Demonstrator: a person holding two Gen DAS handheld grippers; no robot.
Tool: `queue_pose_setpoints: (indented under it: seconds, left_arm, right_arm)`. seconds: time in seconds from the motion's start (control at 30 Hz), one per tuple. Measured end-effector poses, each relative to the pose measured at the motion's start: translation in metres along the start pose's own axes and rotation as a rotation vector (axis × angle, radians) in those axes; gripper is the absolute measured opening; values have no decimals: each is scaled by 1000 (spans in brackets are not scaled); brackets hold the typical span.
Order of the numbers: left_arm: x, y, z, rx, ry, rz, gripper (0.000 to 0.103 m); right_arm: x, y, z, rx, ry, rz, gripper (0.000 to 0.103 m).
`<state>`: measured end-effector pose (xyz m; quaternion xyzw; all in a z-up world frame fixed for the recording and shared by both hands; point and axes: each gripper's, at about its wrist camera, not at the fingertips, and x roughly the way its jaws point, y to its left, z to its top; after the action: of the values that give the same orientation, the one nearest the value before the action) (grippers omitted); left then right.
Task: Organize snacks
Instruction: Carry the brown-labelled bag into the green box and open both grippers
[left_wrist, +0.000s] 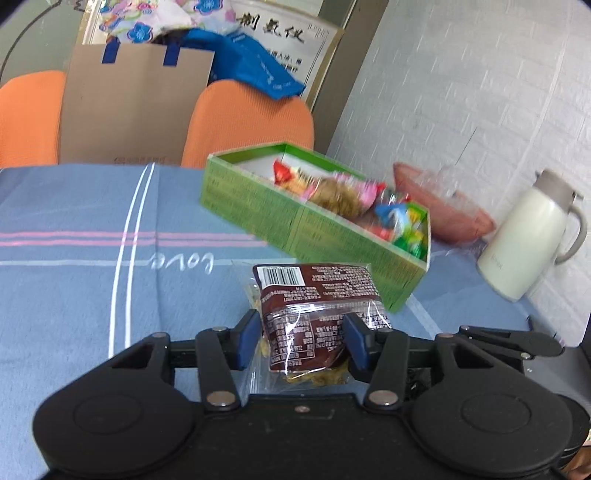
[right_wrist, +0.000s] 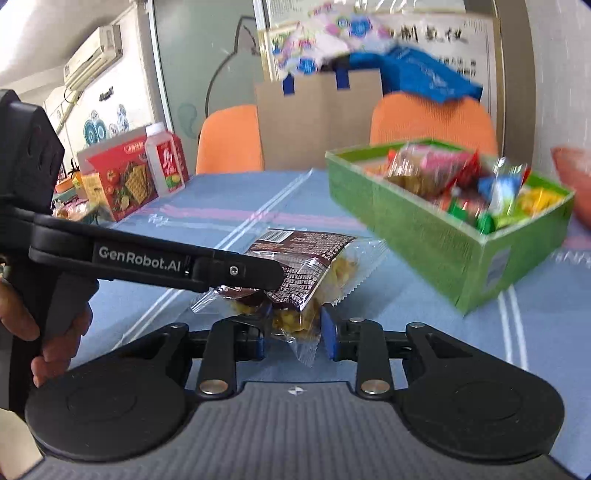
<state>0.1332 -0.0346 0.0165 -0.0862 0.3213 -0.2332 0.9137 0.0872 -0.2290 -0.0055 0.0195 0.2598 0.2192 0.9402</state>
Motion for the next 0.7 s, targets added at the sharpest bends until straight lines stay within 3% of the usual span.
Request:
queue_pose_setpoints:
  seconds: [0.2,0.37,0.67,0.7]
  left_arm:
    - [0,-20,47,35,-105,-29,76]
    - [28,-30,100,30,-148,-75,77]
    - [107,-31,148,-4,-144,-86,78]
    - [116,-29,148,-7,-138,-84,91]
  right_arm:
    - [-12,-12,35,-41,-124,-37,50]
    - [-7,-40,74,-54,-236,-97,50]
    - [39,-103,111,-15,-271,-162,49]
    - [44,-108,110,-16,-272,-170,49]
